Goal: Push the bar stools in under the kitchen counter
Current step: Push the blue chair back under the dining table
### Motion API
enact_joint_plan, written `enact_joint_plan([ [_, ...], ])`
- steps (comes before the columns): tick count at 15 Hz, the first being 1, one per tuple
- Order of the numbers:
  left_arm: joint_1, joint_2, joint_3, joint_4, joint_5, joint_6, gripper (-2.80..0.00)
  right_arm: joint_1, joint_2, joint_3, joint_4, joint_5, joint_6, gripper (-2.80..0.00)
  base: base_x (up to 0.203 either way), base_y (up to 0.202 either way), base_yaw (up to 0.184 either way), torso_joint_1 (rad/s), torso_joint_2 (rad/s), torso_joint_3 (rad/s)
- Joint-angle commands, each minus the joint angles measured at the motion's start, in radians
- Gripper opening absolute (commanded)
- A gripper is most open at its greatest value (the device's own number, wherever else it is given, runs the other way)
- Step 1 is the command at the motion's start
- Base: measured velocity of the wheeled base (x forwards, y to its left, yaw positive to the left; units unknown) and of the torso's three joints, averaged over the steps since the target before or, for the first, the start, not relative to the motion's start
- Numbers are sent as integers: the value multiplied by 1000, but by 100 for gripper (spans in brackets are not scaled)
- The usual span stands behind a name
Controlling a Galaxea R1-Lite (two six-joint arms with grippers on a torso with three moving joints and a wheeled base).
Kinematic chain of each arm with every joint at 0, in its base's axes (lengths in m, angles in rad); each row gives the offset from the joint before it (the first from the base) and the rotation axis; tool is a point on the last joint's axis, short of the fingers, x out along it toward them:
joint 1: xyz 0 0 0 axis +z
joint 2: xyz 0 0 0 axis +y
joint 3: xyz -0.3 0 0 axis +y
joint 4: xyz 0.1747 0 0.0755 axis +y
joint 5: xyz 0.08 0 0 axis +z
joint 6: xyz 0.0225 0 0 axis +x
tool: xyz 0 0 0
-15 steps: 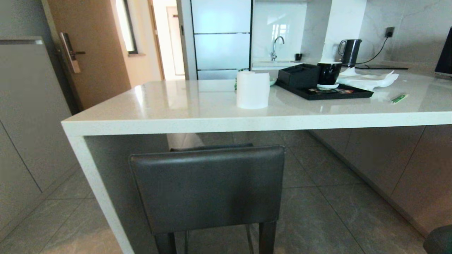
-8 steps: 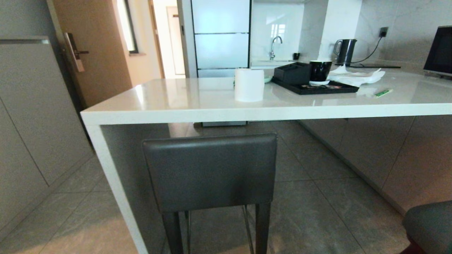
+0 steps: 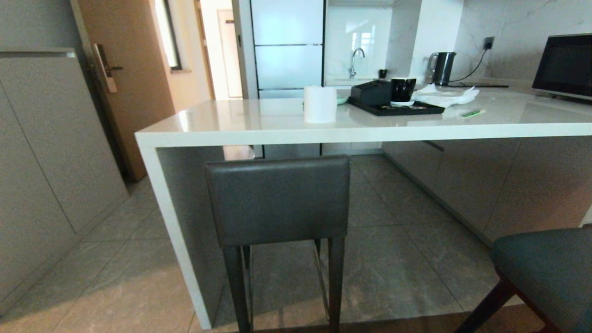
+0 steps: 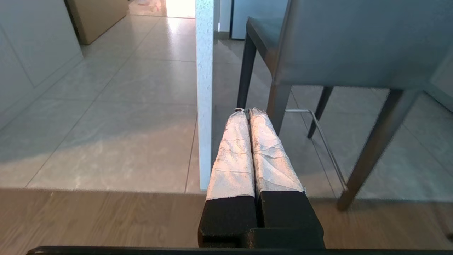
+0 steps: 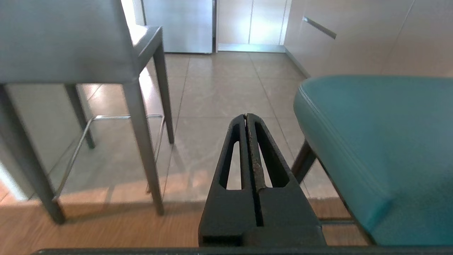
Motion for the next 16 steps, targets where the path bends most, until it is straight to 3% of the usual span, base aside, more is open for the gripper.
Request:
enact_joint_plan([
  [1,0,0,0,0,1,-1,-280,0,1,9,0,-1,-1,-280,-200,0,-3,2,4,-2],
  [5,0,0,1,0,1,-1,-280,0,1,9,0,-1,-1,-280,-177,0,-3,0,4,1],
  [16,0,0,0,0,1,-1,-280,0,1,9,0,0,-1,-280,0,0,0,0,0,0],
])
